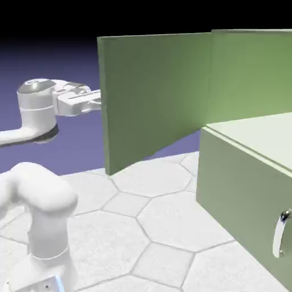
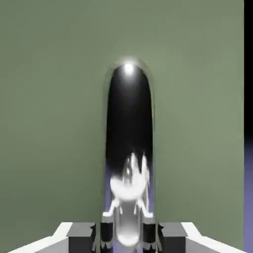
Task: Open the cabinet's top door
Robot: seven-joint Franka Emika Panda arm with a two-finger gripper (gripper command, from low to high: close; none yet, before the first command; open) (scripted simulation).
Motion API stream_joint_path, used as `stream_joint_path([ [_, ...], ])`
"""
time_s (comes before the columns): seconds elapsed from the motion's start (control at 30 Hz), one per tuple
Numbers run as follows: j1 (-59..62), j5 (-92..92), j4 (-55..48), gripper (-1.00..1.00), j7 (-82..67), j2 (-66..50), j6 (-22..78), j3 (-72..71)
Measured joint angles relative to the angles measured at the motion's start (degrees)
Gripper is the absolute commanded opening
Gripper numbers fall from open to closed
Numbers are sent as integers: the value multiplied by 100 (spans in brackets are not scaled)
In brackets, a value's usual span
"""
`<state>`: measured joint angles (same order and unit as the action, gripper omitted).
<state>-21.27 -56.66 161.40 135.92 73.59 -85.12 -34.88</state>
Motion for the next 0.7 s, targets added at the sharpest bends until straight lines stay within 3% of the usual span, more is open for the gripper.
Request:
stream_joint_path([
  [0.37, 1916, 1487, -2147, -100, 437, -1421, 1668, -2194],
  [0.7, 3992, 2124, -4087, -100, 400, -1812, 2875, -3745],
])
